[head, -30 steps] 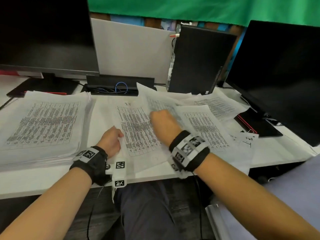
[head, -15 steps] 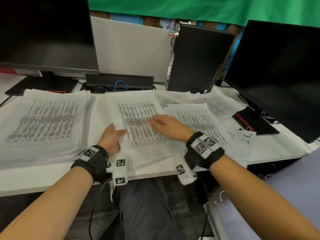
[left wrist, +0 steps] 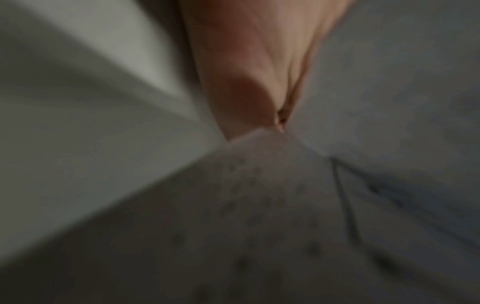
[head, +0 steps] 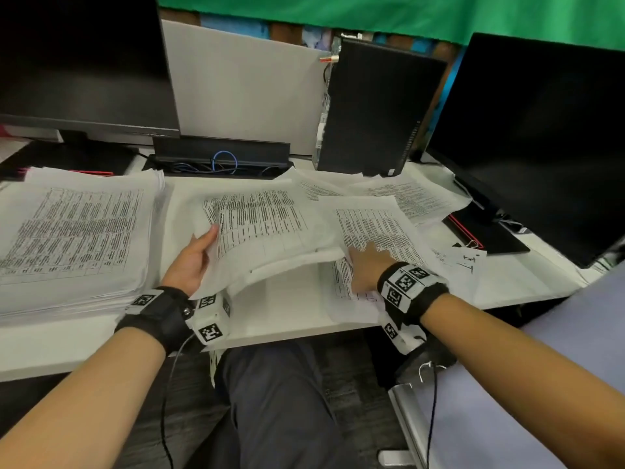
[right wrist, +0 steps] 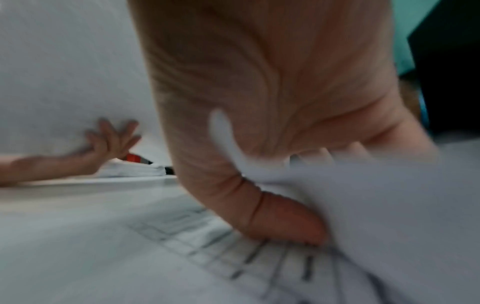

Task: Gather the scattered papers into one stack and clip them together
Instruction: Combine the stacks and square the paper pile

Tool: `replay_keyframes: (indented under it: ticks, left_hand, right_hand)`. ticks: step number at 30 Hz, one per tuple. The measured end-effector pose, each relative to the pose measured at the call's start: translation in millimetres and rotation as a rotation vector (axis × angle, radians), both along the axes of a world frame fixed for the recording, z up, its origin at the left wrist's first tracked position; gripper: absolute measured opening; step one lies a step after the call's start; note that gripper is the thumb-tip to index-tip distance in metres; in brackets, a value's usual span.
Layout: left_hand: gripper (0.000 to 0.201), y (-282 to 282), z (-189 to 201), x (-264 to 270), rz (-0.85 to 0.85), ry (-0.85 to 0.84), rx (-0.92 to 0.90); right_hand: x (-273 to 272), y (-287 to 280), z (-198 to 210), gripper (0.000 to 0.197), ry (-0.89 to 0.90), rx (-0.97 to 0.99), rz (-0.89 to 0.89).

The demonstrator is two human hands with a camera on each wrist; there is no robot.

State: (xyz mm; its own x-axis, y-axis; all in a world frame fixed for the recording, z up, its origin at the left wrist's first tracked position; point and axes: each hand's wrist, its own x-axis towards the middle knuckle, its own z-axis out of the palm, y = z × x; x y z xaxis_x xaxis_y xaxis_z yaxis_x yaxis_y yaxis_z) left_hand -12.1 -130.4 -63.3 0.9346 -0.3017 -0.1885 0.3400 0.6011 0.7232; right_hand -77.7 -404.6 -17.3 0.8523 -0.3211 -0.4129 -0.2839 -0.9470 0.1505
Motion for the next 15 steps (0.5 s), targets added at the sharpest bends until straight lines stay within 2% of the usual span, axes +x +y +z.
replay_keyframes:
  ticks: [1, 4, 5, 7, 8, 11, 13, 14, 15]
  left_hand:
    - [0.028, 1, 0, 0, -0.001, 0.0, 0.006]
    - [0.033, 0, 2, -1, -0.018, -0.015, 0.057]
    - [0.037, 0, 2, -2, -0.012, -0.018, 0.085]
    - [0.033, 1, -1, -3, -0.025, -0.003, 0.108]
    - [0.032, 2, -3, -3, -0.028, 0.013, 0.105]
    - [0.033, 4, -6, -3, -0.031, 0.059, 0.102]
    - [0.028, 4, -3, -5, -0.052, 0.084, 0.07]
    - [0.028, 6, -2, -6, -0.053, 0.079, 0.039]
    - [0.036, 7, -2, -5, -0.037, 0.062, -0.016]
  right_hand:
    - [2, -1, 3, 0.071, -0.006, 0.018, 0.02]
    - [8, 1, 25, 0.034, -0.033, 0.081, 0.097]
    - [9, 5, 33, 0.028, -0.052, 0.101, 0.129]
    - [6, 19, 42, 0.024, -0.023, 0.164, 0.145]
    - [3, 28, 43, 0.026, 0.025, 0.191, 0.14]
    - [-4, 46, 32, 0.051, 0.164, 0.145, 0.173]
    - [-5, 52, 21, 0.072, 0.149, 0.111, 0.147]
    - [-5, 53, 16, 0.074, 0.126, 0.098, 0.121]
    - [-6, 55, 12, 0.067, 0.101, 0.089, 0.112]
